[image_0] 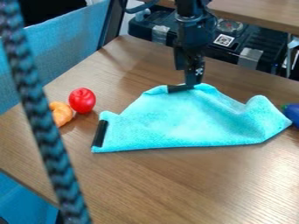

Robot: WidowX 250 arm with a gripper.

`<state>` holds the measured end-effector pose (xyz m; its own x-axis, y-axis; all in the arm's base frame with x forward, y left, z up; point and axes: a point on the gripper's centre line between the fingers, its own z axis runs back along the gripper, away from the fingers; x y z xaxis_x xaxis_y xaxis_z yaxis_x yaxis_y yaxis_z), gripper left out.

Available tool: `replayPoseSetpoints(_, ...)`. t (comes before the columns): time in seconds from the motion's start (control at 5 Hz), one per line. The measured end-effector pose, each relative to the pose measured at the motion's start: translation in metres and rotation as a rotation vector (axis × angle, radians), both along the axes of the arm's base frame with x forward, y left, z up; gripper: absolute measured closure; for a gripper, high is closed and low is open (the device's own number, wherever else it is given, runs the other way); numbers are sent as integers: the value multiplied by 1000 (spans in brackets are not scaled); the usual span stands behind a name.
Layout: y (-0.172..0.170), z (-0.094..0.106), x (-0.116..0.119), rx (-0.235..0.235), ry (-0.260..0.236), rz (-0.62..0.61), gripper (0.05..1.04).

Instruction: Fold the cloth from bottom right to top left

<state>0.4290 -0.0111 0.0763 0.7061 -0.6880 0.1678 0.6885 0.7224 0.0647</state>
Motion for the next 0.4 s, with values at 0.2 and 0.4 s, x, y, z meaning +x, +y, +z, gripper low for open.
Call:
replayPoseSetpoints(0.2,-6,10,4,-56,-49,-5,83)
replayPoseSetpoints(0.4,9,51,-1,-92,-103,76,83)
